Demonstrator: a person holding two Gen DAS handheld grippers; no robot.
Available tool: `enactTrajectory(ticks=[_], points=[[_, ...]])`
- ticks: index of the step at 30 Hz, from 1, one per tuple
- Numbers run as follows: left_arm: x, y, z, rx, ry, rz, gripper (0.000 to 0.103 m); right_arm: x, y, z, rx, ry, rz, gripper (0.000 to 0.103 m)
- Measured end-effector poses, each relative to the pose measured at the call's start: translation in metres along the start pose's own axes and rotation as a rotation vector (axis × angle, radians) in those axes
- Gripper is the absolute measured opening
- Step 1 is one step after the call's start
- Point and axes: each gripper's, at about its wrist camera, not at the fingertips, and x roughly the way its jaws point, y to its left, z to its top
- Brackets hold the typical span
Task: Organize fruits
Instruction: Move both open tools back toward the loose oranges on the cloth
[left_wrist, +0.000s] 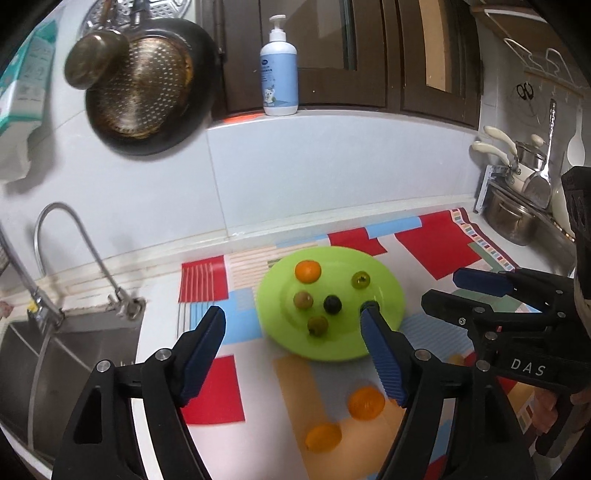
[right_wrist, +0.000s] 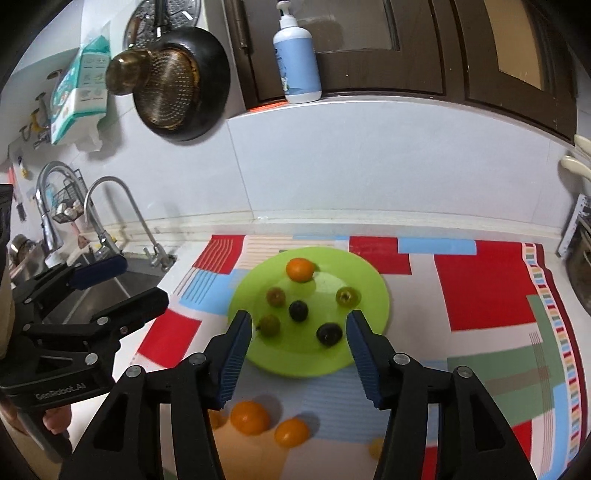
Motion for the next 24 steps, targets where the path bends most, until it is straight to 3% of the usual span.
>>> enactTrajectory(ticks=[12, 24], points=[[-0.014, -0.006, -0.047, 0.006, 0.069, 0.007, 0.078, -0.012, 0.014, -0.044, -0.012, 0.058, -0.013, 0.054], [-0.016, -0.017, -0.090, 0.010, 0.084, 0.013, 0.078, -0.021, 0.022, -0.085, -0.078, 0.050, -0.054, 0.054]])
